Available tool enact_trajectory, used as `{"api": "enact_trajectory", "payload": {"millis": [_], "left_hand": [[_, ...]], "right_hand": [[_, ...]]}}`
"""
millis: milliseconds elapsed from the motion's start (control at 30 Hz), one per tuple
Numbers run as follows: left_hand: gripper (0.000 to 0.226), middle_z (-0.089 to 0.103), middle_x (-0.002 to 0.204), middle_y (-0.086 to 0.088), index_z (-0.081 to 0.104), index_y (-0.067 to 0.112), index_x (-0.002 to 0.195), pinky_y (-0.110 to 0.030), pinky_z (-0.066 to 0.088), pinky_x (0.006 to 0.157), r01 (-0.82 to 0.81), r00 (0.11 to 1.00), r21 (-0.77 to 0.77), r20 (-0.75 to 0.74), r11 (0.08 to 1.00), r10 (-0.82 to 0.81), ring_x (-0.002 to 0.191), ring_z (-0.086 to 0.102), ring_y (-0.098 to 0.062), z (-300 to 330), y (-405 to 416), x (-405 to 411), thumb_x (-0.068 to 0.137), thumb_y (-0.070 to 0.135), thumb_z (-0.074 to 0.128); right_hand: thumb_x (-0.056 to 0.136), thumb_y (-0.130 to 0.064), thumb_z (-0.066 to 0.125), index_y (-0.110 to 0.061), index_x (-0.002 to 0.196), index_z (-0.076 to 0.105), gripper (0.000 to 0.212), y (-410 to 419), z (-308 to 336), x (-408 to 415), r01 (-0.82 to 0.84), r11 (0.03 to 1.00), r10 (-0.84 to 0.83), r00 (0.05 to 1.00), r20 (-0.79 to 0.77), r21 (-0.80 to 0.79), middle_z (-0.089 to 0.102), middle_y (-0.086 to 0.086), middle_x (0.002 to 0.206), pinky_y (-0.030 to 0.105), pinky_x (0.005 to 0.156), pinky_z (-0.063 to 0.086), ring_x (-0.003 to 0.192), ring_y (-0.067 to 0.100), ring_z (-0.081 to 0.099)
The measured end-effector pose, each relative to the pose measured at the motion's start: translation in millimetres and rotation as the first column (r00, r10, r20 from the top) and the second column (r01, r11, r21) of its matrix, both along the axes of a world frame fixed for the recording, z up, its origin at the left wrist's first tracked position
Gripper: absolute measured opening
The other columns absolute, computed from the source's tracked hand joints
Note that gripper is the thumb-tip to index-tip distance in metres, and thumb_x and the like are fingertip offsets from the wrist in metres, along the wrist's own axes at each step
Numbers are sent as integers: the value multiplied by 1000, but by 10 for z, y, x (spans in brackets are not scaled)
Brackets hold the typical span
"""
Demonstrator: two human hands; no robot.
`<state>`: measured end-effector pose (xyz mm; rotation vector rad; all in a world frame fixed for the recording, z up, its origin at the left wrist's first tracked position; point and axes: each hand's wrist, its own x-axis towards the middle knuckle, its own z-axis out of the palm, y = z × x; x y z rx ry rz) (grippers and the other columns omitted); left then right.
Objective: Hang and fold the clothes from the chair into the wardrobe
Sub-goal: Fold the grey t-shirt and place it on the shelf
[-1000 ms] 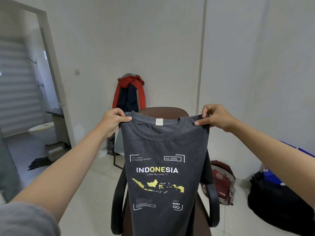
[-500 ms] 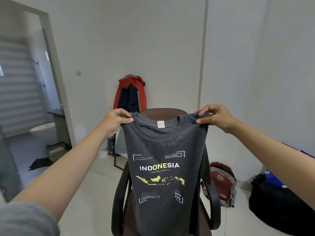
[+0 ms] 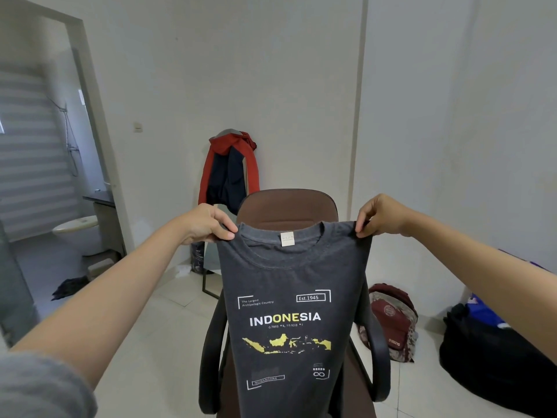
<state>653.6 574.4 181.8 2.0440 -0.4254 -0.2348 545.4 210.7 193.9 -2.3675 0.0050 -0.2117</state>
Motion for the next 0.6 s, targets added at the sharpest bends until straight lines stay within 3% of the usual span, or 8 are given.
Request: {"api": "enact_trajectory", "payload": {"millis": [100,267,333,467,600], "left_hand": [[21,69,86,-9,72,9,75,-14,51,53,-36,999,-4,3,999,36,78,63,-14,-8,-22,-5,76,-11,68],[20,70,93,-11,73,10,79,-15,52,54,-45,999,54,10,998,45,80,64,-15,-1,-20,-12,76,-10,69],[19,69,92,-12,73,9,79,-15,52,54,-46,999,77,15,996,45,79,64,-16,-3,-8,-14,76,-10,69],[20,71,95,-14,74,11,77,-21,55,66,-55,998,101,33,993,52,84,65,-19,-14,-1,-1,76,-8,71],[19,71,98,-14,74,12,76,-22,54,67,-68,997,99,49,993,63,82,65,-18,-15,-9,-3,76,-7,71]], "right_hand": [[70,12,75,-7,63,70,21,0,-16,18,23,1000,-23,1000,-15,14,65,8,66,21,60,54,67,17,63],[71,13,73,-8,62,69,23,12,-34,30,14,998,-12,999,-37,54,65,15,75,38,84,54,78,25,62],[71,10,74,-9,63,70,21,24,-27,39,14,999,-16,999,-47,-37,65,13,75,34,79,55,75,22,61],[72,5,69,-19,58,69,28,113,2,69,18,910,-50,996,-68,-413,65,-3,72,24,65,49,71,14,58],[74,7,62,-23,57,67,35,199,13,105,3,834,-61,994,-88,-551,60,-10,70,14,53,39,64,8,53]]}}
